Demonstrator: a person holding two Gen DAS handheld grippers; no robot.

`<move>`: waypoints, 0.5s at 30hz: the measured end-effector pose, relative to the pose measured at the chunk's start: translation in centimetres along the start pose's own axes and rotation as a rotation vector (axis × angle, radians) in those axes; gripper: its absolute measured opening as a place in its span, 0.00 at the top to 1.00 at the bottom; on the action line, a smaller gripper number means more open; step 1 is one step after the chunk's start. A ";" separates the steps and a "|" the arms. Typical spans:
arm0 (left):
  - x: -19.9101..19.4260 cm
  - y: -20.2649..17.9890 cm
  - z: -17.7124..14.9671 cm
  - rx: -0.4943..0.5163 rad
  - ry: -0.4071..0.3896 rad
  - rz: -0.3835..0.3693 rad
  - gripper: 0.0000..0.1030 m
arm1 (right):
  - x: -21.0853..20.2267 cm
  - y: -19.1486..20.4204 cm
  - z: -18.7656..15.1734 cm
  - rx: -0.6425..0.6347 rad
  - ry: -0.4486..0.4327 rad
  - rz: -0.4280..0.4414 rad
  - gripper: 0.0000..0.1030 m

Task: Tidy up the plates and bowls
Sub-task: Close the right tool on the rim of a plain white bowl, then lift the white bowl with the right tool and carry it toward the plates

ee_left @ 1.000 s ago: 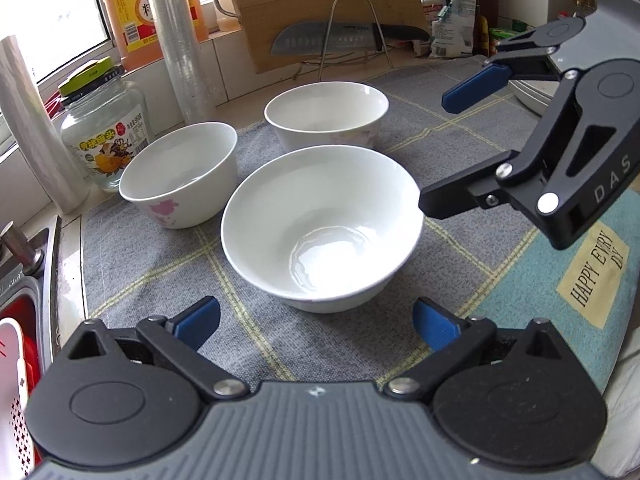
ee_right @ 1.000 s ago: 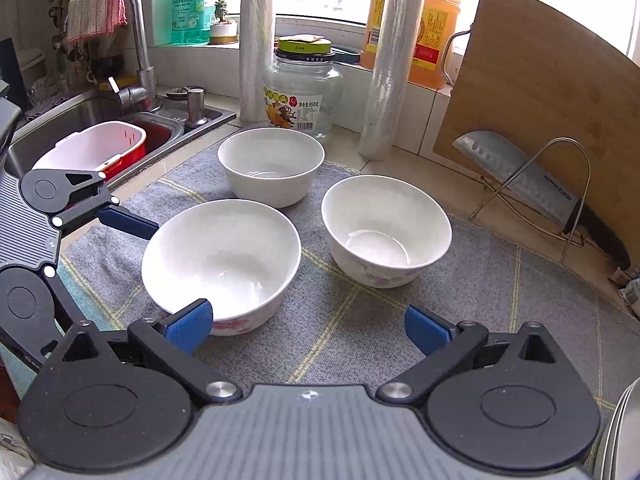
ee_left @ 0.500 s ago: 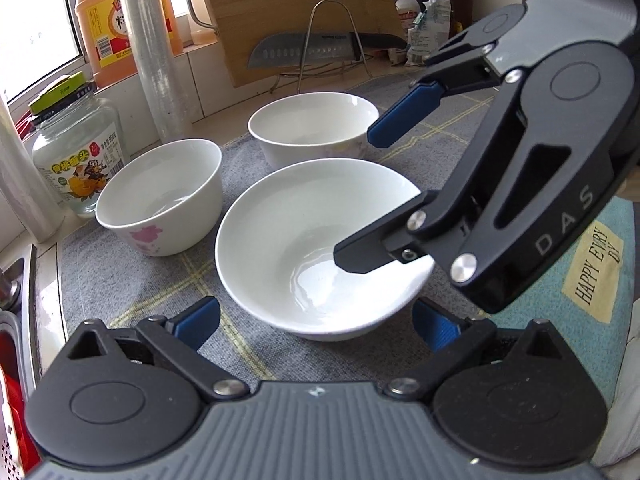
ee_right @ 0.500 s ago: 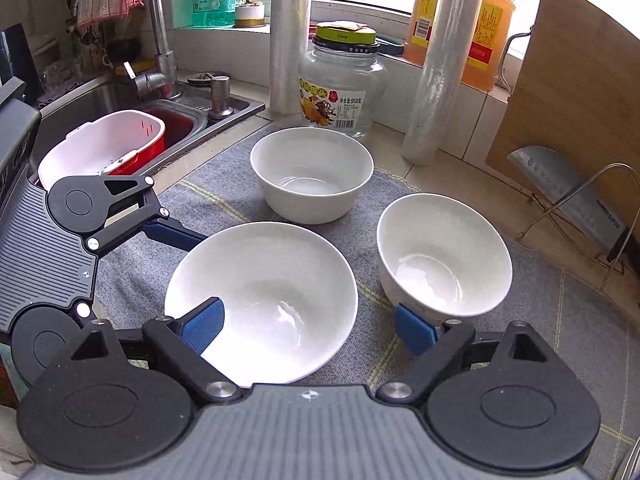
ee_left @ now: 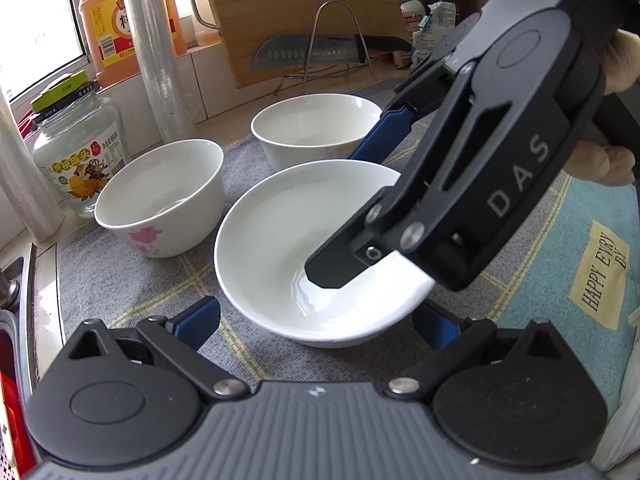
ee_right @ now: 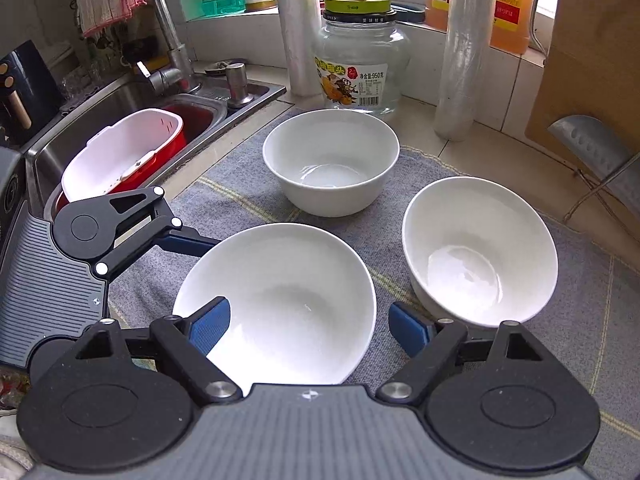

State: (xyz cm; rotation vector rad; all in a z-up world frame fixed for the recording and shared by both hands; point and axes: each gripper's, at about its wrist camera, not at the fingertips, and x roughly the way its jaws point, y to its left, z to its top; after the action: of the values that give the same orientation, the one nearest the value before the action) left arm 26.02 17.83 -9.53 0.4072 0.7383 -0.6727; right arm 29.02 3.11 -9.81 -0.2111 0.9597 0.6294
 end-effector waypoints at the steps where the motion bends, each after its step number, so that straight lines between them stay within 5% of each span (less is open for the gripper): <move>1: -0.1 0.0 0.0 -0.001 -0.004 0.004 0.01 | 0.0 -0.1 0.1 0.005 0.003 0.017 0.13; 15: -0.6 -0.5 -0.1 -0.007 -0.043 0.000 0.12 | 0.2 -0.7 0.4 0.008 0.027 0.067 0.18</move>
State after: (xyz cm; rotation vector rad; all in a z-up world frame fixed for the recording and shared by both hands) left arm 25.27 17.74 -9.23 0.3855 0.7002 -0.6772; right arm 29.79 2.83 -9.76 -0.1812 0.9987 0.6852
